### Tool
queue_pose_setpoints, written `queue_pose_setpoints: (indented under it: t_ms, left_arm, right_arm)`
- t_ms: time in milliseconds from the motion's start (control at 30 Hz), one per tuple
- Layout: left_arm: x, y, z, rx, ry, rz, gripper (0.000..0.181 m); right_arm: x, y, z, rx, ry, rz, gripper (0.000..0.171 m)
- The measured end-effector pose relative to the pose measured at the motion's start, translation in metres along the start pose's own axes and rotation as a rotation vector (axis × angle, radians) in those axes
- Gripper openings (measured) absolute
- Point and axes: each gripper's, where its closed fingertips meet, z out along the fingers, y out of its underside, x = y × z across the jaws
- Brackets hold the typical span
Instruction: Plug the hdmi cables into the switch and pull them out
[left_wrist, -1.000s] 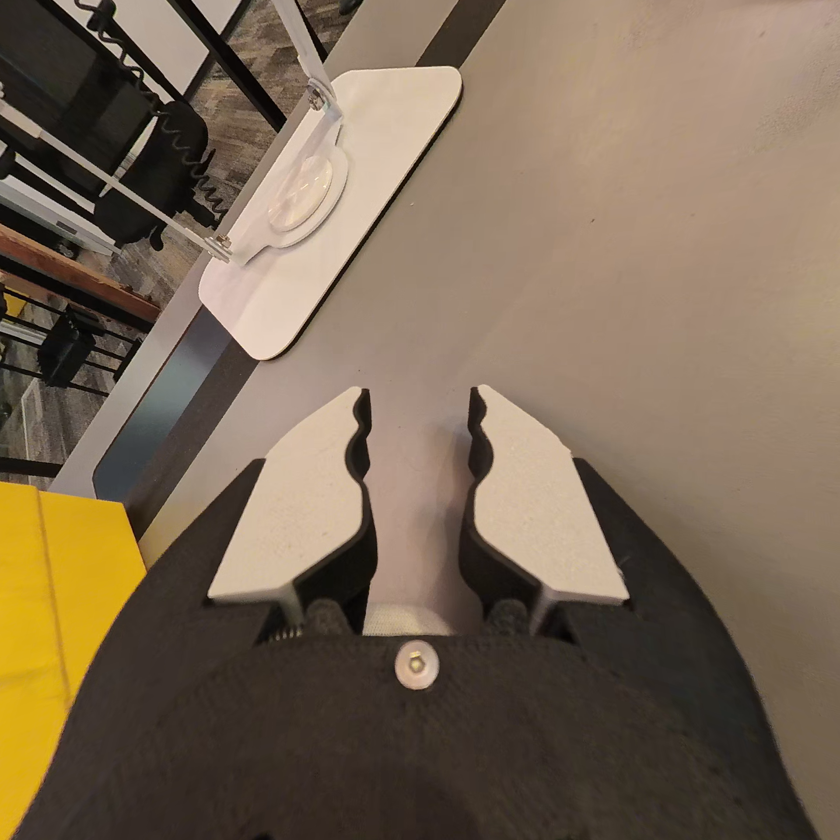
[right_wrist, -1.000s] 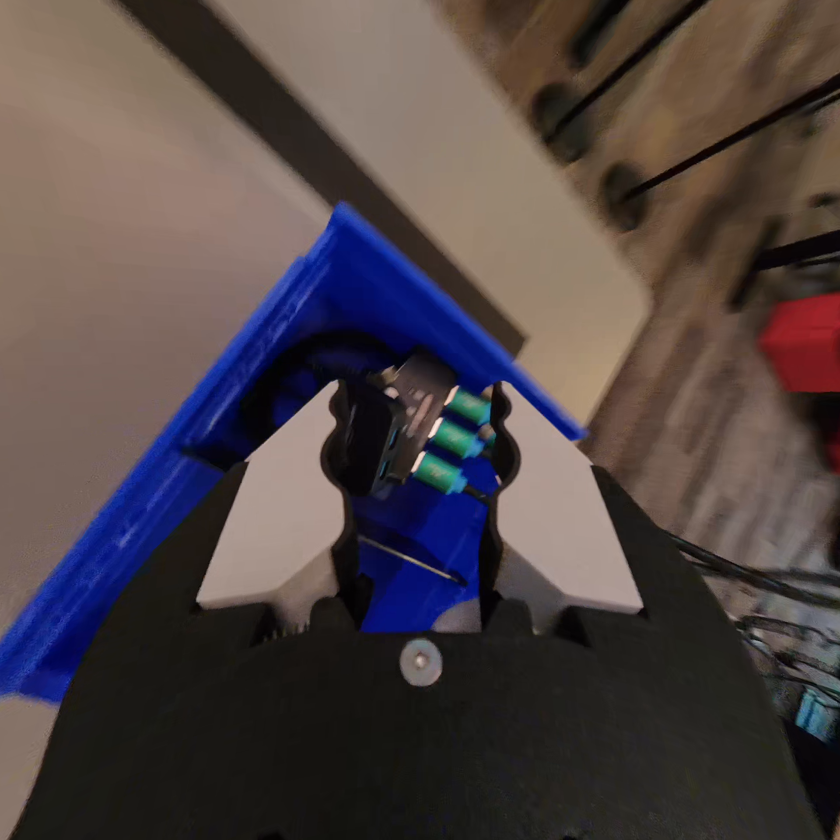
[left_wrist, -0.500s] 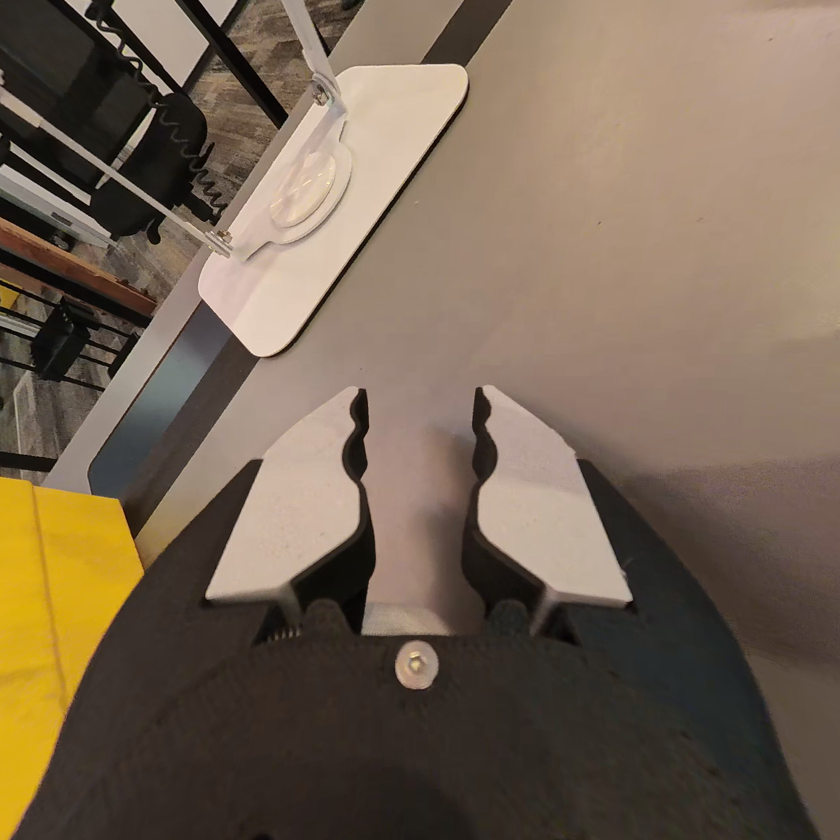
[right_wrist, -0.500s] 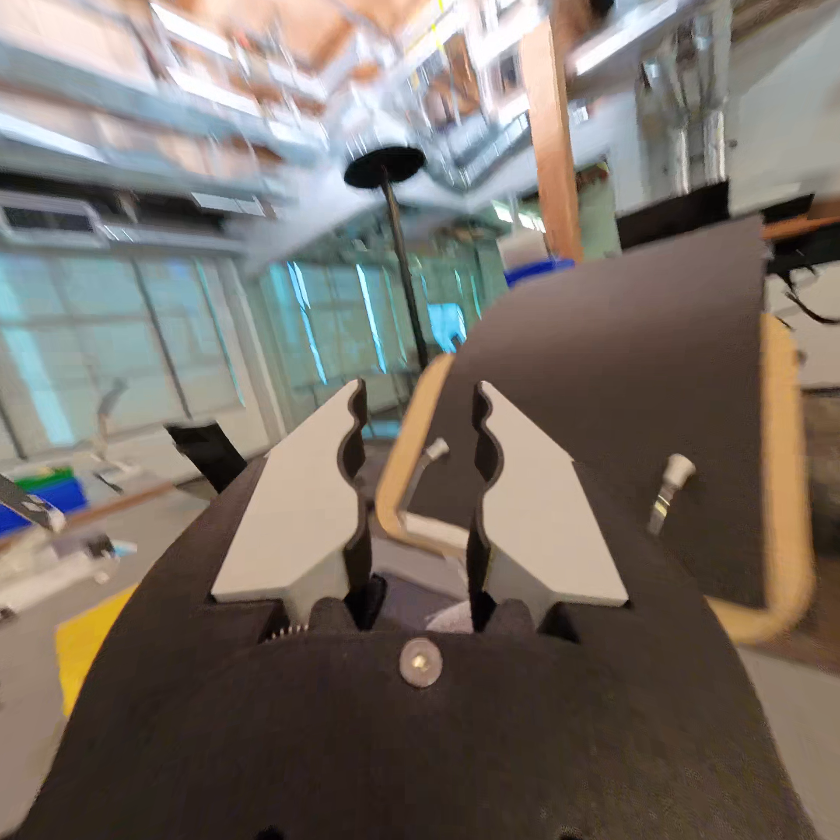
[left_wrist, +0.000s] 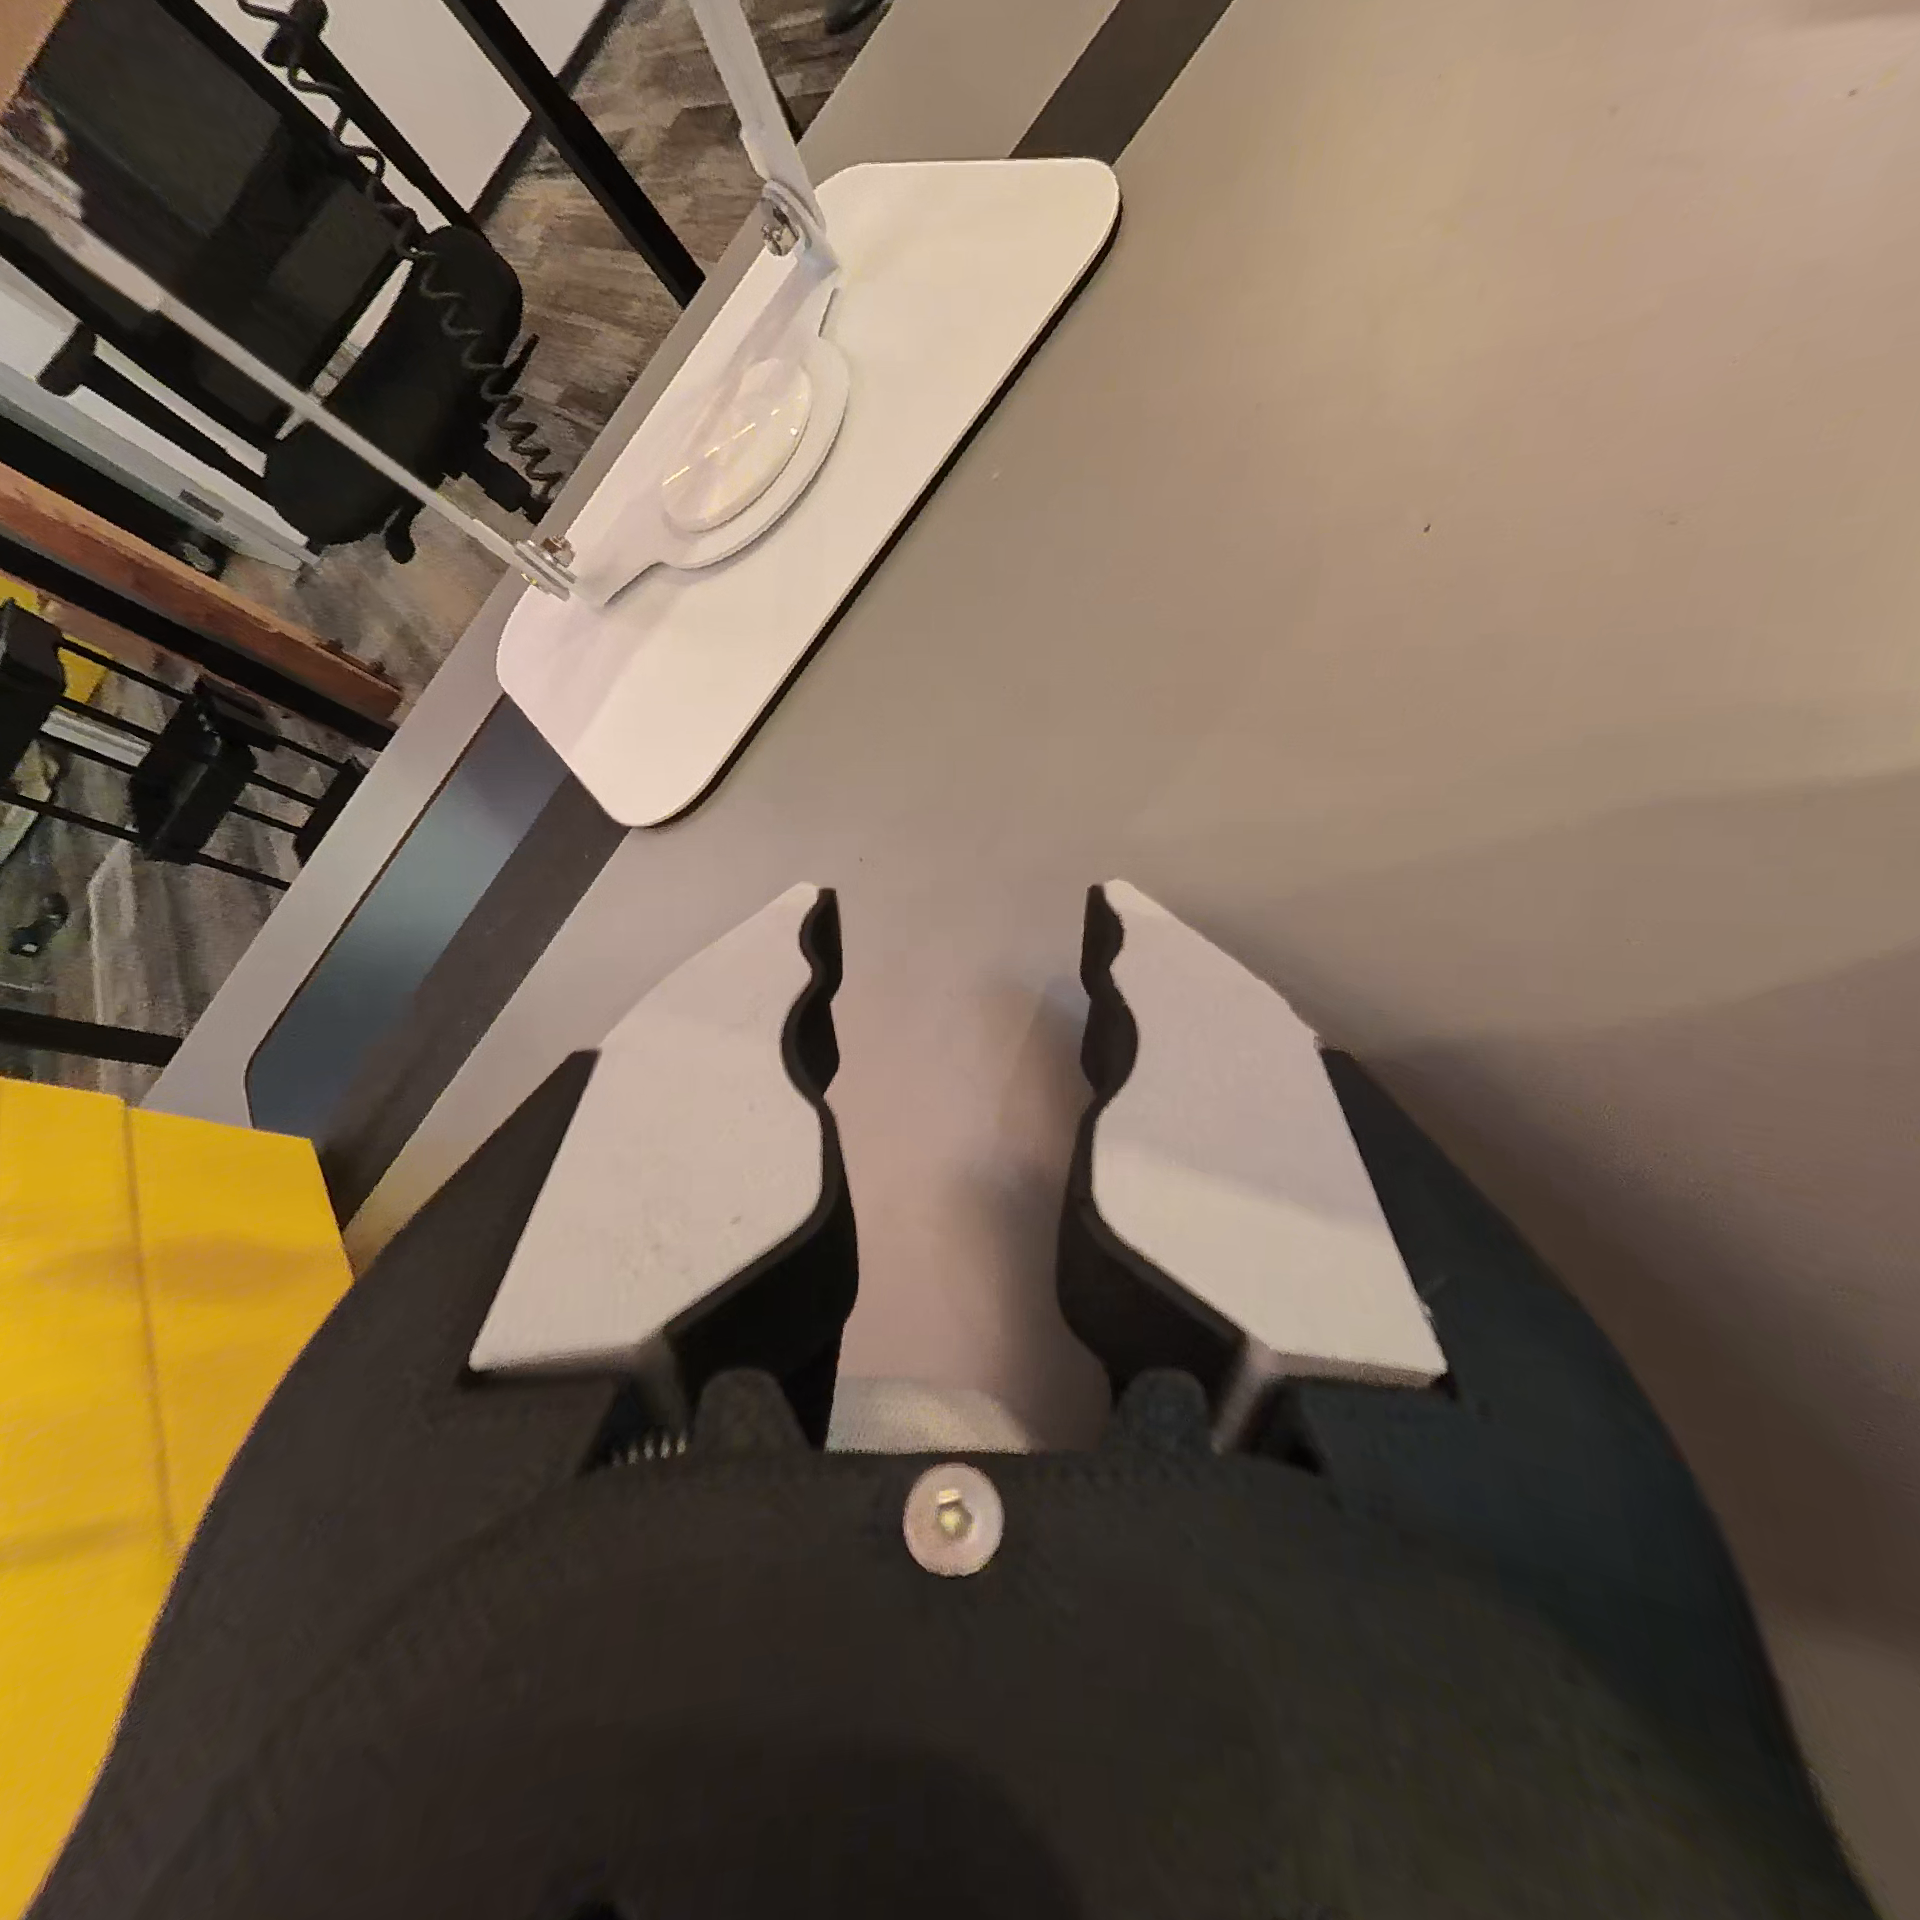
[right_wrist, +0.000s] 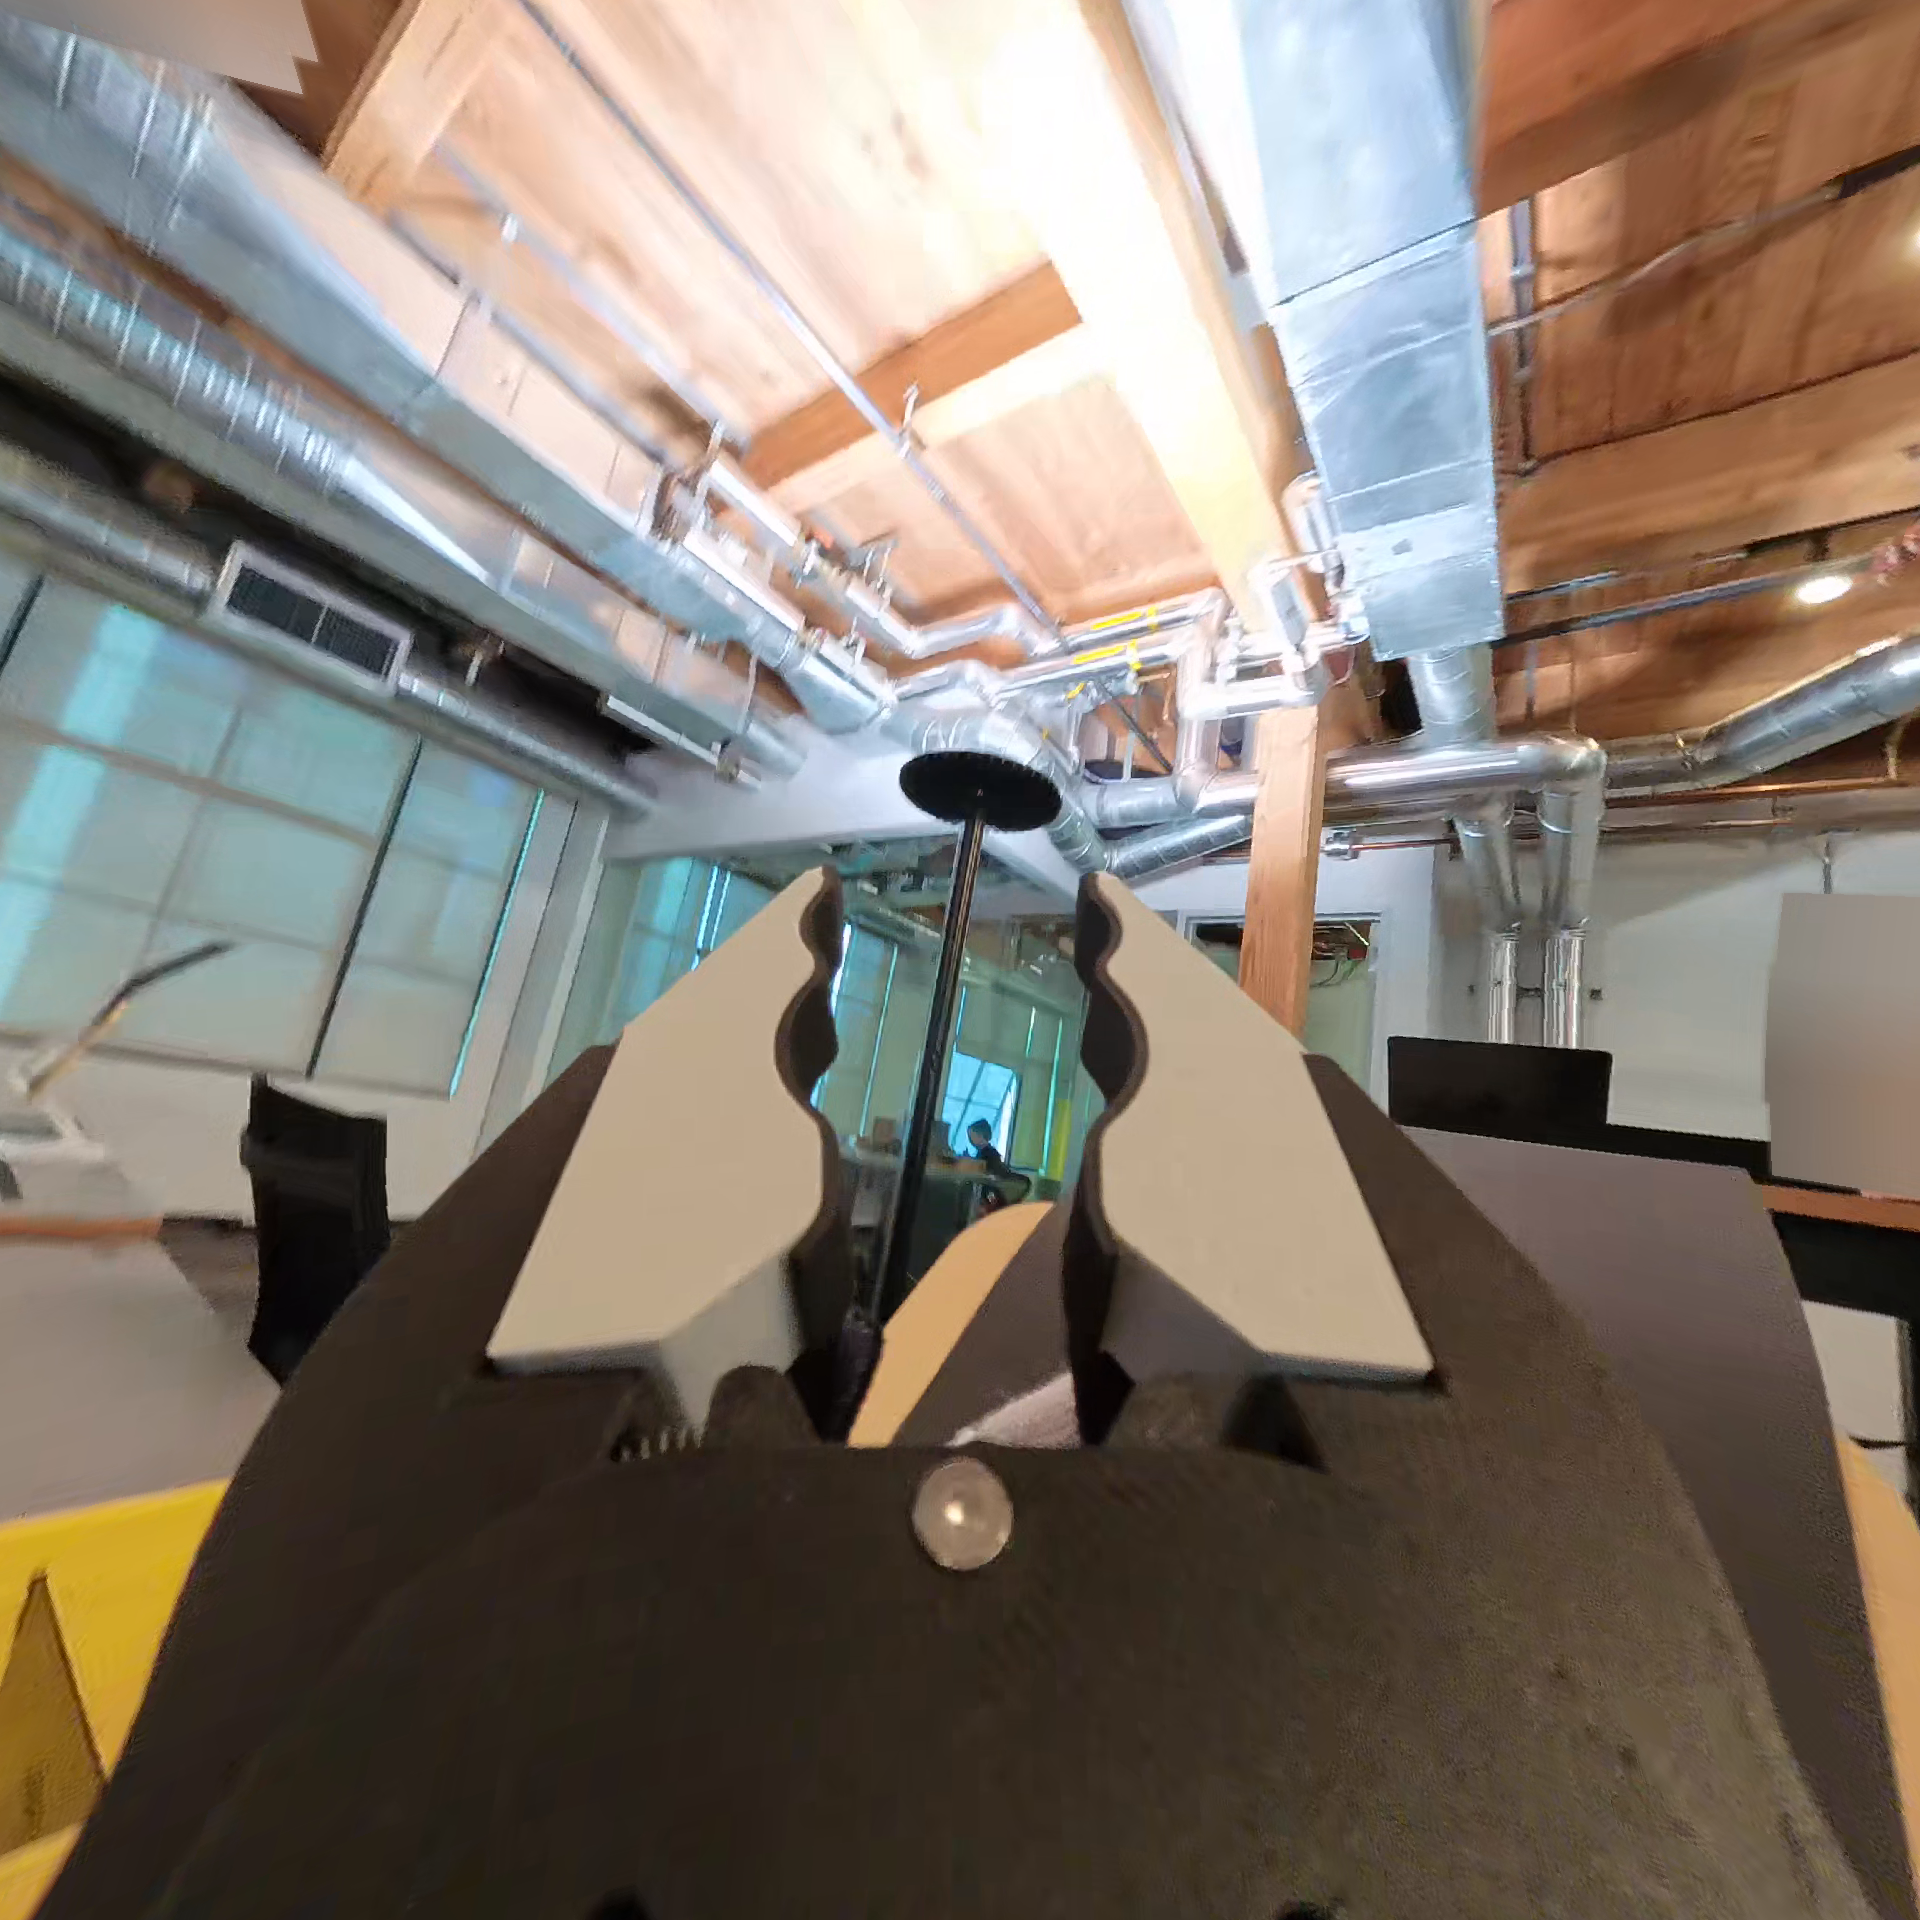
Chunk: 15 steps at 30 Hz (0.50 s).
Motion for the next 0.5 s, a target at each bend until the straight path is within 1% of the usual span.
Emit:
queue_pose_setpoints:
  t_ms: [133, 233, 267, 400, 500]
  left_arm:
    - [-0.009, 0.001, 0.0, -0.009, -0.045, -0.041, 0.048]
    - [-0.023, 0.003, -0.001, -0.007, -0.08, -0.133, 0.053]
    - [-0.026, 0.005, -0.001, -0.011, -0.082, -0.163, 0.056]
    - [-0.04, 0.01, -0.002, -0.027, -0.141, -0.231, 0.066]
    - [-0.046, 0.017, 0.002, -0.076, -0.166, -0.271, 0.073]
  right_arm:
    - [-0.012, 0.031, -0.012, -0.137, -0.03, -0.147, 0.041]
    - [-0.008, 0.058, -0.024, -0.25, -0.024, -0.133, 0.043]
    - [-0.006, 0.068, -0.029, -0.306, -0.019, -0.145, 0.046]
    - [-0.001, 0.098, -0.059, -0.496, 0.003, -0.298, 0.047]
    - [-0.001, 0.117, -0.081, -0.607, 0.003, -0.27, 0.05]
